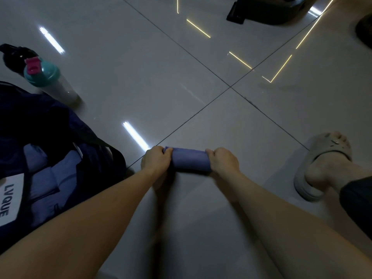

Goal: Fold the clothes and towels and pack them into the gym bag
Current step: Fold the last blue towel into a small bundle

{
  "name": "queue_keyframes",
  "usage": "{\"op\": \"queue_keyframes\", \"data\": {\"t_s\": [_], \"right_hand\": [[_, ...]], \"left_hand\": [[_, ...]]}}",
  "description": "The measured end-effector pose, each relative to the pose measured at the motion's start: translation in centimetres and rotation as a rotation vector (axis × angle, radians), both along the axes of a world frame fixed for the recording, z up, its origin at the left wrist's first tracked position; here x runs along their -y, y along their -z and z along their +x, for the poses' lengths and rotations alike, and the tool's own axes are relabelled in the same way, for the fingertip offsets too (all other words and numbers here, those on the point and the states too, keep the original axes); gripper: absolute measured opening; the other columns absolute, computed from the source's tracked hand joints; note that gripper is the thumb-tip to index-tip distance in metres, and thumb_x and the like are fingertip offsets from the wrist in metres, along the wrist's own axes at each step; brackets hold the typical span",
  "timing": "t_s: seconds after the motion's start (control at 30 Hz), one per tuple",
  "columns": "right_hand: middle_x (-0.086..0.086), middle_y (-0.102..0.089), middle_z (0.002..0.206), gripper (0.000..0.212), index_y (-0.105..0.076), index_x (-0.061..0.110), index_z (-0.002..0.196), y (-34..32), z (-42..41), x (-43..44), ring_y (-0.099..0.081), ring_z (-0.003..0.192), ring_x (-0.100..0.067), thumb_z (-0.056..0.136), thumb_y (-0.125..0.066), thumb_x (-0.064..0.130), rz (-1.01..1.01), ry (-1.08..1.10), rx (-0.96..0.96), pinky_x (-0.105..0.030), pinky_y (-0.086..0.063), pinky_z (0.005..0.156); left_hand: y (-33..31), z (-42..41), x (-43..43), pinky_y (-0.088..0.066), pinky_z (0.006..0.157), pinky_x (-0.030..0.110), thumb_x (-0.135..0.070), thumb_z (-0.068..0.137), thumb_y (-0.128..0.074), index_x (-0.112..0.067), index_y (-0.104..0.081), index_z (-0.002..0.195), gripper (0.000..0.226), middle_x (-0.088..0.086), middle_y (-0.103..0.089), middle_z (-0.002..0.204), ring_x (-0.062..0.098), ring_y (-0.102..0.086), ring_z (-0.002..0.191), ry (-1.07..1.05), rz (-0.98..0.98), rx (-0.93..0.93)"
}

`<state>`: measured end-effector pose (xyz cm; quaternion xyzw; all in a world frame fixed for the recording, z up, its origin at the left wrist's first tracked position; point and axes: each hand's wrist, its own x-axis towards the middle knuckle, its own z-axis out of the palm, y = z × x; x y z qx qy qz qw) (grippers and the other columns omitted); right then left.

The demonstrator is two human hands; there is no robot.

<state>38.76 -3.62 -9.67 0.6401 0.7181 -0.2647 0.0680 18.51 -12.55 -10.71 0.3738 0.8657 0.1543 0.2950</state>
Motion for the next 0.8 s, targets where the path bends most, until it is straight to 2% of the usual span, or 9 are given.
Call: {"op": "queue_keyframes", "data": {"t_s": [0.2,0.3,0.4,0.47,0.5,0.57,0.67,0.73,0.8], "right_hand": [[-0.021,-0.068,0.119,0.053,-0.068,0.005,0.115,0.2,-0.4,0.1,-0.062,0.113,-0.038,0.105,-0.036,0.045,0.010,0.003,0.080,-0.037,-0.047,0.093],[-0.020,-0.068,0.120,0.050,-0.068,0.006,0.115,0.2,-0.7,-0.2,-0.063,0.112,-0.037,0.105,-0.036,0.043,-0.008,0.007,0.096,-0.037,-0.047,0.092],[-0.021,-0.069,0.119,0.049,-0.068,0.006,0.115,0.2,-0.8,-0.4,-0.063,0.112,-0.038,0.104,-0.038,0.043,-0.014,0.009,0.103,-0.036,-0.048,0.091],[-0.021,-0.069,0.118,0.050,-0.068,0.005,0.114,0.4,-0.8,-0.6,-0.063,0.112,-0.038,0.104,-0.039,0.045,-0.015,0.006,0.104,-0.037,-0.049,0.090],[-0.022,-0.069,0.117,0.051,-0.069,0.005,0.113,0.6,-0.7,-0.7,-0.063,0.111,-0.038,0.103,-0.040,0.046,-0.014,-0.001,0.103,-0.037,-0.049,0.090],[-0.021,-0.070,0.113,0.053,-0.070,0.006,0.108,0.9,-0.6,-0.7,-0.065,0.107,-0.037,0.102,-0.041,0.050,-0.011,0.002,0.097,-0.036,-0.049,0.086],[-0.018,-0.071,0.107,0.052,-0.071,0.008,0.103,1.0,-0.6,-0.7,-0.066,0.099,-0.036,0.101,-0.044,0.053,0.009,0.016,0.087,-0.036,-0.050,0.081],[-0.015,-0.067,0.109,0.044,-0.068,0.009,0.104,0.8,-0.4,-0.3,-0.063,0.097,-0.036,0.101,-0.048,0.048,0.149,-0.043,0.098,-0.038,-0.048,0.080],[-0.014,-0.061,0.113,0.031,-0.064,0.009,0.111,0.9,0.1,0.3,-0.060,0.100,-0.035,0.097,-0.059,0.036,0.422,-0.214,0.029,-0.042,-0.048,0.083]], "left_hand": [[-0.1,0.0,-1.0,-0.044,0.067,0.033,-0.049,0.097,-0.052,-0.009,-0.066,0.082,0.045,0.012,-0.064,0.079,0.035,-0.062,0.080,-0.057,-0.033,-0.043],[-0.5,-0.1,-0.9,-0.042,0.074,0.037,-0.049,0.093,-0.059,-0.014,-0.056,0.092,0.035,0.003,-0.057,0.087,0.026,-0.053,0.083,0.009,0.060,-0.281],[-0.6,-0.1,-0.9,-0.038,0.087,0.040,-0.023,0.089,-0.066,-0.015,-0.060,0.108,0.022,0.007,-0.059,0.108,0.029,-0.055,0.098,0.366,0.372,-0.530],[0.0,1.2,-0.8,-0.038,0.097,0.042,-0.013,0.085,-0.063,-0.011,-0.064,0.115,0.031,0.013,-0.061,0.125,0.036,-0.057,0.111,0.680,0.579,-0.492],[0.6,2.1,-0.5,-0.038,0.105,0.044,-0.017,0.088,-0.060,-0.008,-0.064,0.121,0.035,0.015,-0.059,0.134,0.037,-0.055,0.120,0.812,0.603,-0.456],[2.0,3.5,0.4,-0.029,0.118,0.048,-0.039,0.097,-0.050,-0.007,-0.053,0.142,0.055,0.014,-0.048,0.151,0.033,-0.044,0.139,0.951,0.467,-0.436],[3.1,4.0,1.0,-0.017,0.124,0.048,-0.065,0.098,-0.036,-0.012,-0.028,0.159,0.081,0.010,-0.030,0.164,0.029,-0.025,0.152,0.918,0.272,-0.404],[3.2,3.7,0.5,-0.014,0.126,0.047,-0.069,0.097,-0.032,-0.012,-0.022,0.160,0.086,0.009,-0.026,0.165,0.027,-0.021,0.153,0.908,0.229,-0.368],[3.2,3.4,0.1,-0.010,0.127,0.044,-0.071,0.096,-0.030,-0.012,-0.019,0.161,0.088,0.009,-0.024,0.167,0.026,-0.018,0.154,0.929,0.197,-0.345]]}}
